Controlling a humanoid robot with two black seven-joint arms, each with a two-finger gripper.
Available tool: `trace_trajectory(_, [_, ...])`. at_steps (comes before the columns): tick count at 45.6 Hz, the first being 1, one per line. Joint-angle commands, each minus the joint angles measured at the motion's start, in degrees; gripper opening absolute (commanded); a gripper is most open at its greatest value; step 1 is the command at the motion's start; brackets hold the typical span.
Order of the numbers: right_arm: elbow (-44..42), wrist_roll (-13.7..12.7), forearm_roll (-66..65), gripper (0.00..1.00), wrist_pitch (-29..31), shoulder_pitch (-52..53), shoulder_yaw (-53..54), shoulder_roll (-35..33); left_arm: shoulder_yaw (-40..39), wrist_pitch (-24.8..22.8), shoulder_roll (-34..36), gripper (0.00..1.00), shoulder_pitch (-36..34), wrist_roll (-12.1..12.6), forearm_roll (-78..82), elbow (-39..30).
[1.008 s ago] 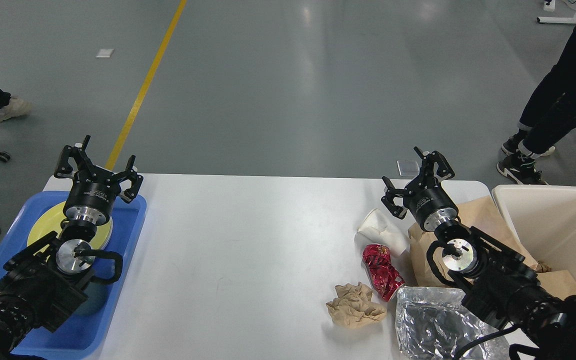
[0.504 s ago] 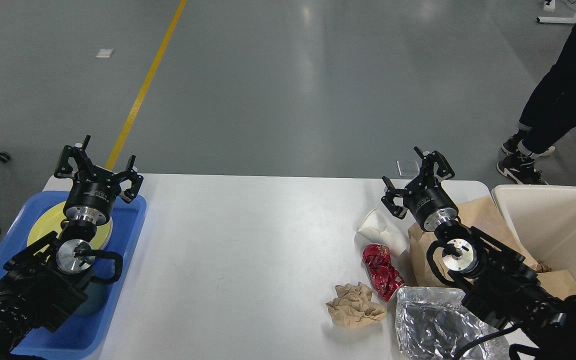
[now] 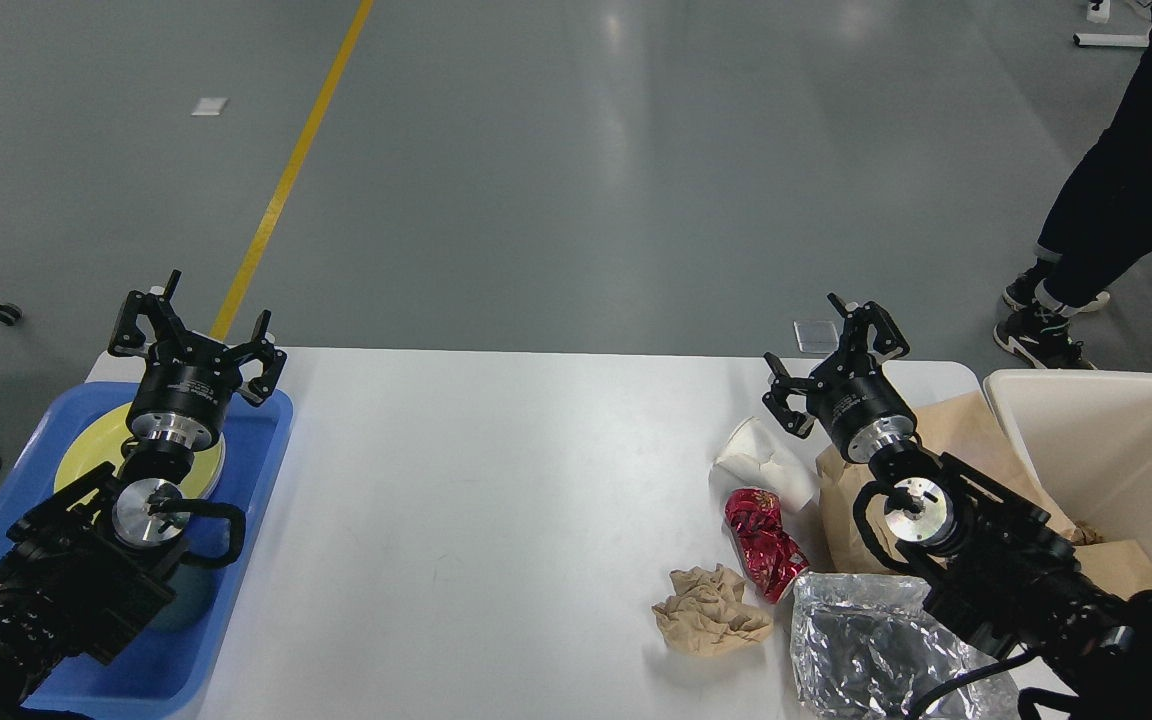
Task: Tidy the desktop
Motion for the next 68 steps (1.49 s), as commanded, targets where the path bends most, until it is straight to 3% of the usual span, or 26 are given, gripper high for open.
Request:
trace_trajectory(1, [0.00,0.00,0.04,1.00,0.00,0.00,0.00,0.00,-0.02,-0.02,0.00,0.97,0.00,0.00,0.00,0.01])
trace_trajectory(17, [0.18,-0.70,2.06,1.00,-0.26,1.41,3.07,-0.53,-0.02,-0.02,0.00,0.97,0.00,0.00,0.00,0.01])
trace_trajectory(25, [0.09,-0.79,2.59,1.00,-0.26,2.11,9.84,-5.18,0.07,0.06,0.00,0.97,0.00,0.00,0.00,0.01])
trace_trajectory(68, [-2.37,-0.70,2.67,1.00,-0.97,-0.53,10.46,-6.50,0.07,0.06,0.00,0.97,0.00,0.00,0.00,0.01])
